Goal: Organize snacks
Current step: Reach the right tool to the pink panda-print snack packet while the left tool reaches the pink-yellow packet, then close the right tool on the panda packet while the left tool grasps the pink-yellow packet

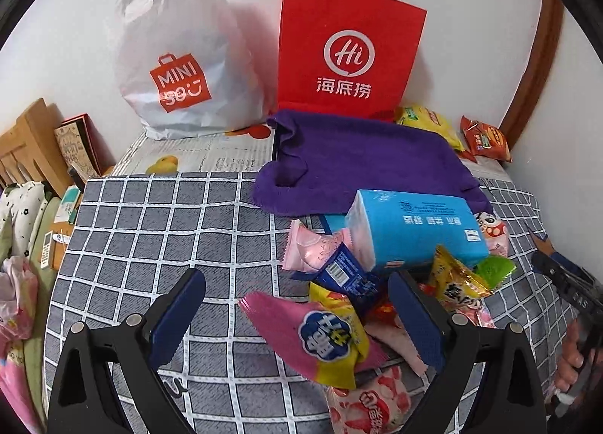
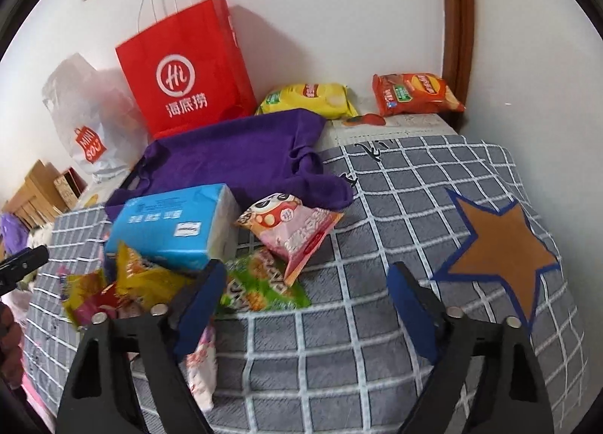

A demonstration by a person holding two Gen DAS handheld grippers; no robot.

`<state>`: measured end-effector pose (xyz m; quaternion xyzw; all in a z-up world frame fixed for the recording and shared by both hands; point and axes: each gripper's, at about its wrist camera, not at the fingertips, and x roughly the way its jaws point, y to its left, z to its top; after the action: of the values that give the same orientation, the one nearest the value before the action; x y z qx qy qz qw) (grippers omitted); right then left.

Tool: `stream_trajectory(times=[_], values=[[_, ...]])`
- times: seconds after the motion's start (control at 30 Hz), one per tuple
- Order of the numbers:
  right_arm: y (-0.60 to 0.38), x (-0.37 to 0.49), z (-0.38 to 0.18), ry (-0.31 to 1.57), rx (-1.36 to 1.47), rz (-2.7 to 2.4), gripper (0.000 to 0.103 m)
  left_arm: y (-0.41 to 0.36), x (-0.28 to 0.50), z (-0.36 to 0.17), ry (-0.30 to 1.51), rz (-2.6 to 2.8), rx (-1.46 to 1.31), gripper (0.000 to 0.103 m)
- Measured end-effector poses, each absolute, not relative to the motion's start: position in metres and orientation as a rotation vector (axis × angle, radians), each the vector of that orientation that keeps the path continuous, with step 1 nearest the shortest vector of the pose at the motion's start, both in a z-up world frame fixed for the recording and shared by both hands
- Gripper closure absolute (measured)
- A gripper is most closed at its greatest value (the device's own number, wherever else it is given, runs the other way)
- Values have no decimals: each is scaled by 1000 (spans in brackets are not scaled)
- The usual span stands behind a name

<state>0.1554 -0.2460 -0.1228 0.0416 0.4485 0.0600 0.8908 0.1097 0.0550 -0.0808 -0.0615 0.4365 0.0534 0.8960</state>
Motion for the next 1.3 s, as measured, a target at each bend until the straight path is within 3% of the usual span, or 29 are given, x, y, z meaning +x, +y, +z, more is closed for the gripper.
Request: stream_trajectory(times=[0.7, 0.73, 0.8, 0.87, 1.3], values=[[-205, 252, -179, 1052, -47, 319, 26, 92, 140, -105, 929, 138, -224, 6], [-203, 252, -182, 1057, -69, 318, 28, 92, 139, -106, 930, 136, -228, 6], [-203, 251, -186, 1067, -85, 308, 43, 94, 138, -105, 930, 130, -233, 6], [-207, 249, -183, 1066, -66, 314, 48, 95, 135, -104, 927, 128, -237, 6], [-242, 199, -135, 950, 2, 184, 49, 74, 118, -116, 992, 32, -267, 5]])
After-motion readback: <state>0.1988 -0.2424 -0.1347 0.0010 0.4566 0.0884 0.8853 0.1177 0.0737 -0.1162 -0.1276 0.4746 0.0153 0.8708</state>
